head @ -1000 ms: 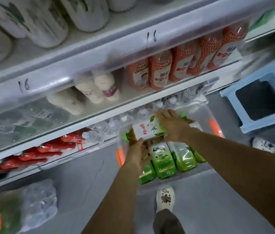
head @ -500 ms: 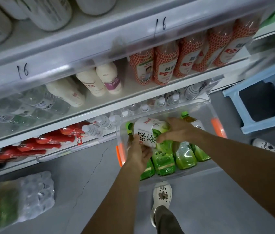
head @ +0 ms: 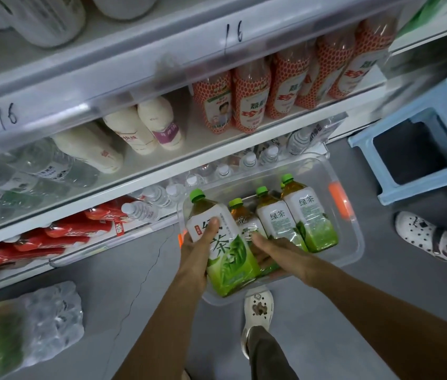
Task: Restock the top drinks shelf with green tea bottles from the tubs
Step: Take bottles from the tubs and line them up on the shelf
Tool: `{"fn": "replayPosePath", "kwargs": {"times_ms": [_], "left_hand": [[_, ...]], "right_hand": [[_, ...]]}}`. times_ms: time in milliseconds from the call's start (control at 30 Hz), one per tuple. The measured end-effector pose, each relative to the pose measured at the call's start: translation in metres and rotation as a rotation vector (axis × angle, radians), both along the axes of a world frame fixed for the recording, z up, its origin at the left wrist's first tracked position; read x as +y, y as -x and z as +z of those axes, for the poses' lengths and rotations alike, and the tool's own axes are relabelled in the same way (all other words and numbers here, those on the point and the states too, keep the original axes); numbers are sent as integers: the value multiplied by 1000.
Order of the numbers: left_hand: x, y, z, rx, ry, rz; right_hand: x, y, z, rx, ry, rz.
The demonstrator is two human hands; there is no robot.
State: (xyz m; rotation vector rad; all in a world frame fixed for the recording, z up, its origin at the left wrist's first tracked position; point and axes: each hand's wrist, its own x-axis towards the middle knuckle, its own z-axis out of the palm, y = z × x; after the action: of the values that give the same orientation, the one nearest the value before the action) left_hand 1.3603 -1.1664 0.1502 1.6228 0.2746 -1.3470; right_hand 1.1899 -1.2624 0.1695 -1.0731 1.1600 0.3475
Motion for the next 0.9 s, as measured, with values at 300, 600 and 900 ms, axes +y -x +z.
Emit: {"fn": "replayPosePath", "kwargs": {"times_ms": [300, 600, 900], "left_hand": [[29, -17, -8, -158, -146, -164], [41, -22, -2, -122, -144, -35], [43, -31, -2, -144, -143, -17]], "right_hand": [[-26, 35, -65, 325, 621, 136], [-8, -4, -57, 507, 822, 400], [-10, 0, -69, 560, 741, 412]]}}
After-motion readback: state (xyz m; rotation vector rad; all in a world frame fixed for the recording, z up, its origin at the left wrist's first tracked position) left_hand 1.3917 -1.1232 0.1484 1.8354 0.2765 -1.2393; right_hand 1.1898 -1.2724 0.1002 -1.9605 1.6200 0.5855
